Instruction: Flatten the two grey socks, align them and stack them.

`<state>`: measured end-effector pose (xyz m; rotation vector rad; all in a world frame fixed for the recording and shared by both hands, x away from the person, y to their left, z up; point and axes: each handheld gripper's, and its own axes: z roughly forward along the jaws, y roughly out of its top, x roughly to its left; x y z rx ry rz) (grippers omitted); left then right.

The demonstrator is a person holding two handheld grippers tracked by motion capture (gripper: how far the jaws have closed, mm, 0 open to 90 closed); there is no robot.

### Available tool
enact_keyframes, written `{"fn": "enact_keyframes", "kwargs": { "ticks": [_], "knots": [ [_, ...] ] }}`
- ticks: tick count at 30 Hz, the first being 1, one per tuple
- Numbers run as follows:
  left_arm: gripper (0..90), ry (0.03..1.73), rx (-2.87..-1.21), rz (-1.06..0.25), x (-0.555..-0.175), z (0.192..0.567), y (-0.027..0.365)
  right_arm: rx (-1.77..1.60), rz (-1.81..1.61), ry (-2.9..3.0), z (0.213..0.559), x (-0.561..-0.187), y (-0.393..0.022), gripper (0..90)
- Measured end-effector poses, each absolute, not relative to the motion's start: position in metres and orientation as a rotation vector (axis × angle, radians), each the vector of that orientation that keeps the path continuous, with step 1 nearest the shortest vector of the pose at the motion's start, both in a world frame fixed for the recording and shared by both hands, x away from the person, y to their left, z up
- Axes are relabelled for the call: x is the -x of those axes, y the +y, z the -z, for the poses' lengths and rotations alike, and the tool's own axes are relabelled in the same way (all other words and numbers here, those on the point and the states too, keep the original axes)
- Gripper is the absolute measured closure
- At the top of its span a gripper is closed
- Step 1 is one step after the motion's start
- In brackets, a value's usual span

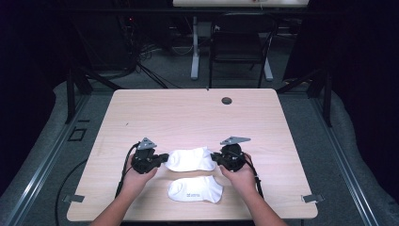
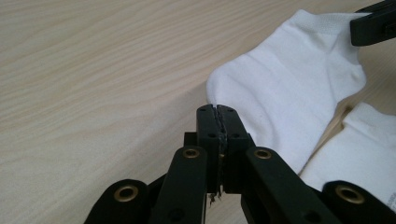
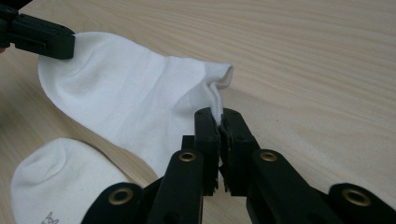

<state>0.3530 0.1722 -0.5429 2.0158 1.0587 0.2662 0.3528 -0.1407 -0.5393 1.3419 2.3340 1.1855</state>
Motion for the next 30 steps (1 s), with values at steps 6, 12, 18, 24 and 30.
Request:
{"fn": "enact_keyframes", "kwargs": {
  "ticks": [6,12,18,24,30],
  "knots": [
    [89.4,1.035,-2.018,-0.262,-0.348,0.535,0.174,-1.323,-1.2,2.342,0.53,-0.347,-0.142,86.4],
    [89.4,1.016,-2.013,-0.245,-0.34,0.527,0.177,-1.318,-1.22,2.345,0.522,-0.341,-0.143,86.4],
    [89.3,1.003,-2.01,-0.24,-0.331,0.524,0.178,-1.298,-1.231,2.357,0.515,-0.333,-0.146,86.4],
    [89.4,0.979,-2.018,-0.236,-0.32,0.523,0.179,-1.282,-1.238,2.363,0.509,-0.322,-0.147,86.4],
    [89.3,0.977,-2.023,-0.225,-0.311,0.525,0.177,-1.272,-1.255,2.378,0.508,-0.309,-0.148,86.4]
  ]
}}
